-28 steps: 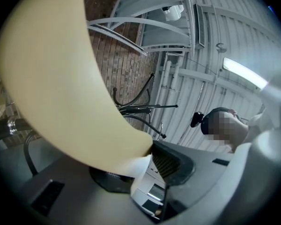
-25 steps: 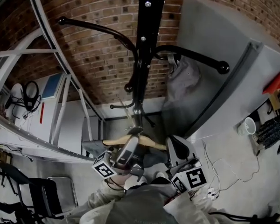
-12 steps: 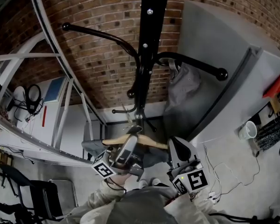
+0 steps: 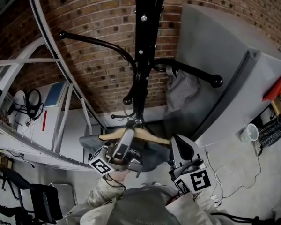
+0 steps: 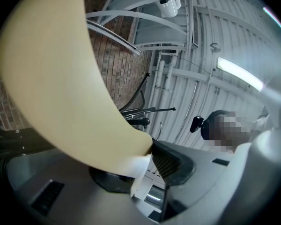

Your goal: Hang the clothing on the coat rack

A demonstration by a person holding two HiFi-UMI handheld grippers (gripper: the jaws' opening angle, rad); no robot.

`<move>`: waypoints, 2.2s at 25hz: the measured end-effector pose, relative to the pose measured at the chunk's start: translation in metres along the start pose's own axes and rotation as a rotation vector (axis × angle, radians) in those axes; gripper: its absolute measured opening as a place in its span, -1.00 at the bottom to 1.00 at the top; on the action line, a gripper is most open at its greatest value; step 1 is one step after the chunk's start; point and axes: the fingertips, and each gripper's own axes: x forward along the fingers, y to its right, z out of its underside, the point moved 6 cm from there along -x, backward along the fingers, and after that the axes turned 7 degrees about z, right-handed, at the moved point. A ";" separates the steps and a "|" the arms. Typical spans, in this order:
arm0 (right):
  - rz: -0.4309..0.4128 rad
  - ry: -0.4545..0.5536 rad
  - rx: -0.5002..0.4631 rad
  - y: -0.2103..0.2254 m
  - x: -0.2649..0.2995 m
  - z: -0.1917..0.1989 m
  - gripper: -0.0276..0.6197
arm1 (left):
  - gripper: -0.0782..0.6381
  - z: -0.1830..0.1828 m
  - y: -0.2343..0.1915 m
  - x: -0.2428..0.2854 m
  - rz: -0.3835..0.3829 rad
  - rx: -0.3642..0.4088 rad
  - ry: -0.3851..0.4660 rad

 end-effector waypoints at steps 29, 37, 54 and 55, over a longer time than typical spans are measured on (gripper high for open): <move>0.032 0.059 -0.008 0.024 0.015 -0.014 -0.84 | -0.41 -0.020 -0.049 0.024 -0.009 -0.012 0.045; 0.056 0.049 -0.005 0.030 0.013 -0.010 -0.84 | -0.41 -0.017 -0.067 0.023 -0.020 -0.027 0.041; 0.061 0.006 -0.006 0.039 0.027 -0.004 -0.84 | -0.41 -0.017 -0.104 0.023 -0.007 -0.032 0.034; 0.059 0.003 -0.004 0.039 0.028 -0.004 -0.84 | -0.41 -0.017 -0.105 0.023 -0.003 -0.028 0.030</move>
